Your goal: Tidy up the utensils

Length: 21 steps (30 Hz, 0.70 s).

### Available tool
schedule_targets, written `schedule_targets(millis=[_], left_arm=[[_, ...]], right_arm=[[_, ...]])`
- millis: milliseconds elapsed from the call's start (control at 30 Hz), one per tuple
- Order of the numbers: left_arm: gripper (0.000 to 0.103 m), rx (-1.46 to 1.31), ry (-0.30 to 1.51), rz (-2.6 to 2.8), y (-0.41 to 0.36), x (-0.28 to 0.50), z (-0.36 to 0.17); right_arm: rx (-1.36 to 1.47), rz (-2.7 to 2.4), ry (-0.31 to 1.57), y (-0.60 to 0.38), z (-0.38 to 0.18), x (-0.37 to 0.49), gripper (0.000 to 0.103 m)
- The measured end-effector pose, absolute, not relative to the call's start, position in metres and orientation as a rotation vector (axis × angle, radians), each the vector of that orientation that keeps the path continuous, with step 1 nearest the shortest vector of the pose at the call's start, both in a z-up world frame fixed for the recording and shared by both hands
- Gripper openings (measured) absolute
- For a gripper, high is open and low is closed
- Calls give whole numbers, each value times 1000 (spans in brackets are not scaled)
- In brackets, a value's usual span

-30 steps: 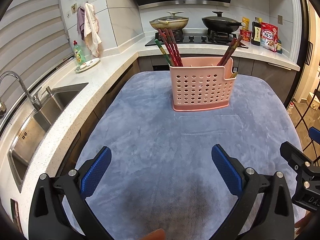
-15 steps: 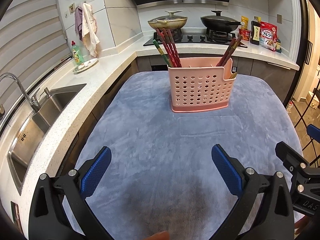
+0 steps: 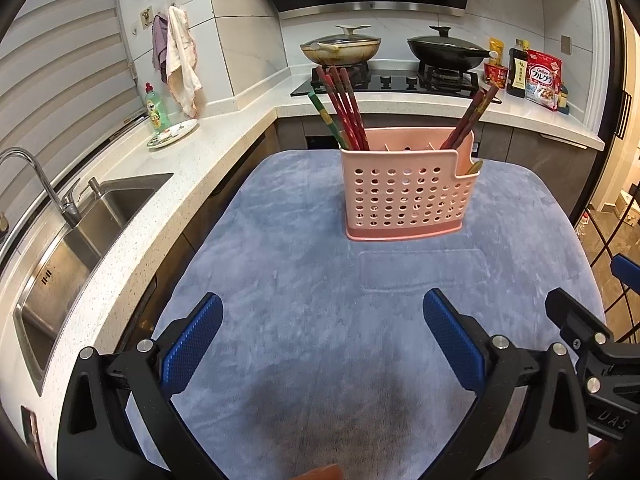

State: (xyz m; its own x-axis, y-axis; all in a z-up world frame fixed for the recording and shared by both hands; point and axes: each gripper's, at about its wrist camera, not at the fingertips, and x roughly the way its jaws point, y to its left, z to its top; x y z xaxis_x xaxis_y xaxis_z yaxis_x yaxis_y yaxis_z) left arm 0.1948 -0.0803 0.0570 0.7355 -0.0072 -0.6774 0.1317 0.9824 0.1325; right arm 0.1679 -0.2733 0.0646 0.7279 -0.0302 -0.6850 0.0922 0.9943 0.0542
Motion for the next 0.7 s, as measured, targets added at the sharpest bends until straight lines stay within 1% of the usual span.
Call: schedule_targets(millis=[700], left_arm=[[96, 167, 721, -56, -79, 215, 67]], right_arm=[[100, -64, 748, -276, 70, 189, 96]])
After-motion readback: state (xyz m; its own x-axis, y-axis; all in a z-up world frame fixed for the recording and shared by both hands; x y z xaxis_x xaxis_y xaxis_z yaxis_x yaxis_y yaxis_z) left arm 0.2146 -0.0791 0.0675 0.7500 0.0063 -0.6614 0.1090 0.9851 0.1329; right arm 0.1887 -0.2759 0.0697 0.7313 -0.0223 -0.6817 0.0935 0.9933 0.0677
